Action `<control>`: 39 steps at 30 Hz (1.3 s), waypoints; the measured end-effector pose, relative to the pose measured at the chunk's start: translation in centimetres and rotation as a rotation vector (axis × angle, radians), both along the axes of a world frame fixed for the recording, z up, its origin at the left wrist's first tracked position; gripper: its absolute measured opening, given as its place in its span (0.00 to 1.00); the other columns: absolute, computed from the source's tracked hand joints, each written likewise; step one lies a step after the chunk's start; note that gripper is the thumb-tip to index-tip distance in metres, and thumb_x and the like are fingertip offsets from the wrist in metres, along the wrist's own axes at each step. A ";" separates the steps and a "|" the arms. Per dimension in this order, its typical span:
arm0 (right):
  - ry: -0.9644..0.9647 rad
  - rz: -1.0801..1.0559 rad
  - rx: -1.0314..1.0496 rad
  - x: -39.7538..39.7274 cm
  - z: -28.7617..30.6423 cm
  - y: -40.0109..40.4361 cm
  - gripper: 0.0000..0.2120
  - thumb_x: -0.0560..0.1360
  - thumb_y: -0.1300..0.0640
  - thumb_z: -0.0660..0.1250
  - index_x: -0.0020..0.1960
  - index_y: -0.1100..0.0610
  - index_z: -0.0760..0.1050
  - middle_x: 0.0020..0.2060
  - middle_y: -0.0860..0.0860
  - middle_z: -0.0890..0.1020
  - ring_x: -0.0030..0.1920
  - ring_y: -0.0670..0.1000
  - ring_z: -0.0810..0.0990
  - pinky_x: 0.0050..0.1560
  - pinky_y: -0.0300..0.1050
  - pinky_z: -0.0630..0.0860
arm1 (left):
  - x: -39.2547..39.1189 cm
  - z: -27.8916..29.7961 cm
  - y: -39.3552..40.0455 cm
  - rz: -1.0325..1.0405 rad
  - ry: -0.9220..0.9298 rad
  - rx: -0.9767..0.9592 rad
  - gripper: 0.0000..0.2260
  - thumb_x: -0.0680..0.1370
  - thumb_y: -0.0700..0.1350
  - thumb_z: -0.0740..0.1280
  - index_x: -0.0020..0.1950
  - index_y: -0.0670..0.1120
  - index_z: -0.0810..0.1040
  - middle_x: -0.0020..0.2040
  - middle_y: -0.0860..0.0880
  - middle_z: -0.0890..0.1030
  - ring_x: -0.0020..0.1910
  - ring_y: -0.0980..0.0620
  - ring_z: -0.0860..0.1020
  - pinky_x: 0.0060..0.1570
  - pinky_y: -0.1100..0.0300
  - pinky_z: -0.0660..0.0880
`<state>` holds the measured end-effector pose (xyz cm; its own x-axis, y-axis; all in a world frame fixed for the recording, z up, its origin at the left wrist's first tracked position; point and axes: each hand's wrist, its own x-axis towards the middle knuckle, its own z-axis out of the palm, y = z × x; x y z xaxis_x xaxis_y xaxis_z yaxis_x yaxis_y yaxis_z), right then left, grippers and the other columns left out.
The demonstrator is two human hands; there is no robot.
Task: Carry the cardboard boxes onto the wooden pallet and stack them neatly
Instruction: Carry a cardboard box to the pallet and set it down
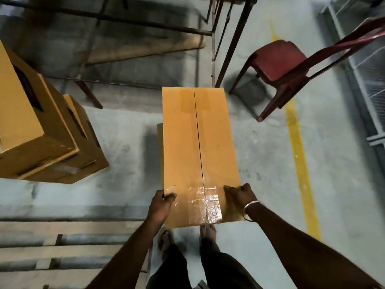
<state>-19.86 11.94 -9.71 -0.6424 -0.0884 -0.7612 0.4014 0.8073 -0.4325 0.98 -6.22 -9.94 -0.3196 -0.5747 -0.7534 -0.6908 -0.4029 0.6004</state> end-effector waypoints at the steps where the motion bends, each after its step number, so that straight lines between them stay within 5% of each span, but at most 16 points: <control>1: 0.002 -0.016 -0.011 0.7 0.7 0.4 0.27 0.69 0.45 0.76 0.55 0.60 0.68 0.50 0.56 0.78 0.50 0.56 0.78 0.51 0.50 0.74 | 0.9 0.1 0.2 0.018 0.000 -0.016 0.08 0.78 0.46 0.69 0.54 0.46 0.75 0.50 0.47 0.80 0.51 0.46 0.78 0.43 0.60 0.69; 6: -0.047 -0.083 -0.123 4.3 4.4 2.6 0.26 0.67 0.49 0.79 0.50 0.58 0.65 0.43 0.58 0.79 0.40 0.54 0.77 0.38 0.46 0.73 | 4.1 2.9 0.8 -0.049 -0.004 -0.087 0.18 0.75 0.52 0.71 0.63 0.53 0.75 0.56 0.43 0.72 0.54 0.45 0.75 0.55 0.56 0.72; 9: -0.084 -0.167 -0.234 6.5 6.9 3.6 0.32 0.65 0.53 0.80 0.60 0.55 0.65 0.49 0.57 0.80 0.46 0.57 0.80 0.41 0.48 0.77 | 5.6 4.7 1.7 -0.099 0.063 -0.141 0.18 0.77 0.52 0.68 0.67 0.53 0.74 0.59 0.43 0.72 0.53 0.50 0.70 0.54 0.58 0.69; 12: -0.166 -0.152 -0.348 7.7 9.1 4.7 0.37 0.59 0.51 0.82 0.64 0.56 0.71 0.51 0.56 0.83 0.51 0.60 0.82 0.47 0.51 0.78 | 6.4 7.1 2.9 -0.098 0.189 -0.116 0.17 0.77 0.54 0.68 0.65 0.56 0.73 0.61 0.49 0.77 0.57 0.50 0.76 0.57 0.57 0.72; 18: -0.217 -0.084 -0.482 8.8 13.0 8.2 0.23 0.69 0.58 0.76 0.63 0.53 0.75 0.51 0.56 0.85 0.49 0.61 0.85 0.45 0.53 0.81 | 9.3 10.5 6.6 -0.064 0.240 -0.141 0.17 0.81 0.48 0.65 0.69 0.48 0.73 0.58 0.51 0.79 0.57 0.49 0.78 0.56 0.58 0.70; 27: -0.212 0.242 -0.596 8.5 16.2 11.9 0.44 0.47 0.43 0.85 0.61 0.45 0.74 0.53 0.50 0.85 0.51 0.57 0.85 0.54 0.59 0.81 | 13.7 14.8 16.3 0.204 0.197 -0.217 0.23 0.79 0.55 0.65 0.73 0.50 0.69 0.64 0.48 0.77 0.56 0.48 0.75 0.56 0.54 0.71; 33: -0.293 0.475 -0.670 9.9 17.6 14.2 0.40 0.55 0.47 0.83 0.65 0.46 0.73 0.54 0.49 0.85 0.52 0.56 0.85 0.56 0.59 0.80 | 17.5 18.5 24.0 0.449 0.190 -0.296 0.23 0.78 0.55 0.66 0.72 0.52 0.70 0.61 0.51 0.78 0.55 0.49 0.77 0.58 0.53 0.74; 39: -0.343 0.657 -0.658 15.8 17.7 15.3 0.47 0.50 0.42 0.84 0.66 0.45 0.72 0.53 0.49 0.85 0.53 0.57 0.84 0.56 0.61 0.79 | 24.6 21.0 30.9 0.647 0.136 -0.343 0.17 0.78 0.56 0.67 0.66 0.60 0.70 0.57 0.55 0.80 0.52 0.52 0.80 0.53 0.55 0.76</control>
<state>-4.03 27.21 8.03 -0.0682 -0.8203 -0.5679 0.1475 0.5547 -0.8189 25.53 24.68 11.09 0.0847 -0.8754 -0.4758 -0.2894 -0.4786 0.8290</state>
